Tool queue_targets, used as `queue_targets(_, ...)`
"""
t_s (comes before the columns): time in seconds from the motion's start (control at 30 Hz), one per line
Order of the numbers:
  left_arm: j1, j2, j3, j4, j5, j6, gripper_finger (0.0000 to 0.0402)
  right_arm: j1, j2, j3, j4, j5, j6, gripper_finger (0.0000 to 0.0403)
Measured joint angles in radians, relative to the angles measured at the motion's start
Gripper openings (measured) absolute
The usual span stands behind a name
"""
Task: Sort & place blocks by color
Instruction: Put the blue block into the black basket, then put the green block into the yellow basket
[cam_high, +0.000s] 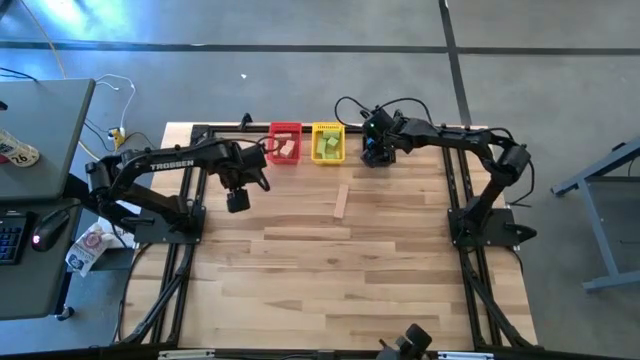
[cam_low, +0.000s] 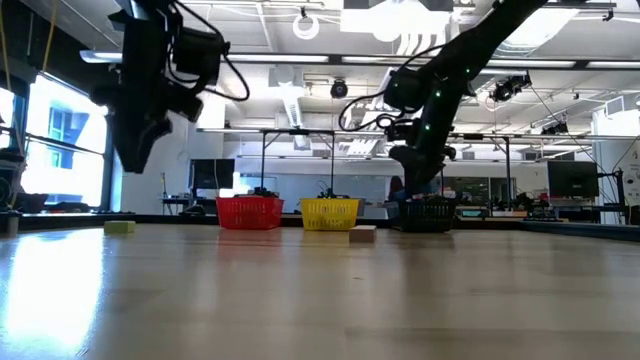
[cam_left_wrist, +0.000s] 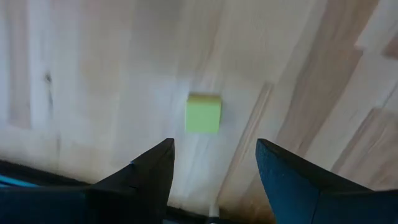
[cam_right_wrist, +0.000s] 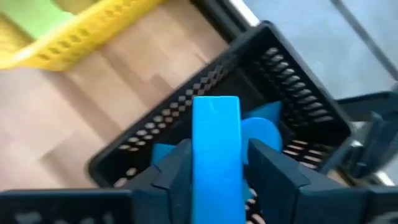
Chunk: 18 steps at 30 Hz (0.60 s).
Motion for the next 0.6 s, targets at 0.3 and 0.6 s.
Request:
queue_targets(0.3,0.0,0.0,-0.1,0.044,-0.001,0.025,0.0209,0.001,-0.002,0.0,0.0,0.003,0.01,0.0177)
queue_targets(0.6,0.0,0.0,-0.153,0.138,-0.019,0.107,0.0209,0.008,-0.036,0.0,-0.001,-0.008,0.008,0.0178)
